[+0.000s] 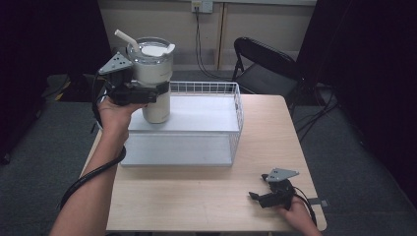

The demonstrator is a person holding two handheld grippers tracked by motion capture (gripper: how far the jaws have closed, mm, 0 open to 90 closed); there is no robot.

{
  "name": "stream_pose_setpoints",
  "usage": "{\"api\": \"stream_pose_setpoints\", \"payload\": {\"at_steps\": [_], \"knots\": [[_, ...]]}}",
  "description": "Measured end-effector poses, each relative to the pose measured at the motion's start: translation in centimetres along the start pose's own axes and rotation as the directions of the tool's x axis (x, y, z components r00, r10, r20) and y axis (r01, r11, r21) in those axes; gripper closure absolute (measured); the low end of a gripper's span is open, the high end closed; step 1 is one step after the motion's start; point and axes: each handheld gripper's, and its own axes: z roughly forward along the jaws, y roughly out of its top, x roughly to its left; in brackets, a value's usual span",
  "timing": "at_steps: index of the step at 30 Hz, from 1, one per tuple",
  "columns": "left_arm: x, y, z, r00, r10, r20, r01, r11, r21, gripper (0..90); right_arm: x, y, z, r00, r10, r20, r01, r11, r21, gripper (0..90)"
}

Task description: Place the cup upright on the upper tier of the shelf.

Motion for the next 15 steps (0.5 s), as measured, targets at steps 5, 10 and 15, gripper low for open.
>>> {"api": "stream_pose_setpoints", "payload": {"at_steps": [5,10,15], "knots": [[0.32,-0.20,0.39,0.9999,0.007,-0.014,-0.007,1.0000,0.002,9.0,0.00,0.00,0.00,1.0000,0.000,0.000,0.000,1.000,-0.001,12.9],[0.68,-0.28,0.79,0.9996,0.012,-0.025,-0.012,0.9999,0.012,9.0,0.00,0.00,0.01,1.0000,0.000,0.000,0.000,1.000,-0.001,13.0],[1.07,-0.41,0.94,0.9994,0.006,-0.034,-0.006,1.0000,0.002,8.9,0.00,0.00,0.00,1.0000,0.000,0.000,0.000,1.000,0.000,13.0]]}}
